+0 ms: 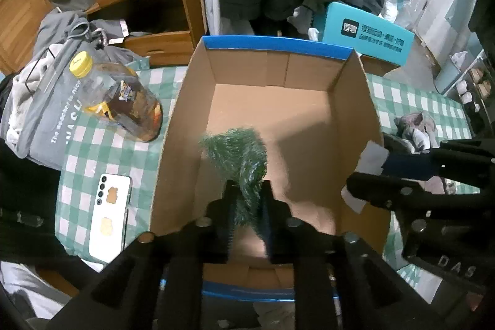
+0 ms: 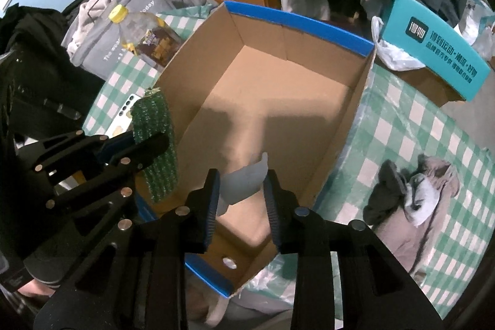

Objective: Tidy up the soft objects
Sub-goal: 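Open the left gripper to drop the pad into the box, then move the left gripper back over the grey fleece pile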

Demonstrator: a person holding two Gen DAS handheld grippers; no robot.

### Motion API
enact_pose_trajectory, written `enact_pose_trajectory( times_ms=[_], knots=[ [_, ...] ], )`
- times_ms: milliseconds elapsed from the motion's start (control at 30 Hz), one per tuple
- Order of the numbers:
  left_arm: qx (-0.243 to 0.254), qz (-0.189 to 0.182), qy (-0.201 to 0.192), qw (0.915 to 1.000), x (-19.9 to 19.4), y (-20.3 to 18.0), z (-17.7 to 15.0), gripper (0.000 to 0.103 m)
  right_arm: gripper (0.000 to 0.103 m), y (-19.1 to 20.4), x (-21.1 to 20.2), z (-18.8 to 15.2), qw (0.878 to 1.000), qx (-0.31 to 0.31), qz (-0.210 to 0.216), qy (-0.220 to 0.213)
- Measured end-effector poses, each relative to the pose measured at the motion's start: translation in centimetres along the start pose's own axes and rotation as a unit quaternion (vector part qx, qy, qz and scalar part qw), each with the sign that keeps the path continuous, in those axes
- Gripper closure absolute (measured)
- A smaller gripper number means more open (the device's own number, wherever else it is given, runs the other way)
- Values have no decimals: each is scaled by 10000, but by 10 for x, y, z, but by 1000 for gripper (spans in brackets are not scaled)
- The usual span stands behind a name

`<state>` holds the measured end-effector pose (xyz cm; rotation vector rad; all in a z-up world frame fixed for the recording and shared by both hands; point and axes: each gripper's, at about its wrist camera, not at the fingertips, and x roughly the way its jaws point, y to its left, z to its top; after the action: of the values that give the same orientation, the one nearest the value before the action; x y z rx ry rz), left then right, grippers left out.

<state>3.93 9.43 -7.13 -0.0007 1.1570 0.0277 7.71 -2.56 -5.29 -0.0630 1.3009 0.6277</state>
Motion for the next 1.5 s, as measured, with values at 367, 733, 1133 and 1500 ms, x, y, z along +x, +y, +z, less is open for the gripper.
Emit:
enact_pose_trajectory(
  times_ms=[367, 733, 1133, 1500],
  knots=[
    [11, 140, -168, 9998, -7, 3, 2, 45, 48, -12, -8, 0, 9996, 171, -141, -182],
    [65, 106, -172, 9998, -9, -3, 2, 38, 46, -22, -18, -7, 9990, 220, -320, -228],
    [276, 32, -202, 9994, -11, -27, 3, 33, 45, -44, -30, -22, 9980, 397, -433, -251],
    [480, 78, -266, 9985, -16, -51, 6, 26, 45, -74, -46, -39, 9959, 647, -534, -325]
  ],
)
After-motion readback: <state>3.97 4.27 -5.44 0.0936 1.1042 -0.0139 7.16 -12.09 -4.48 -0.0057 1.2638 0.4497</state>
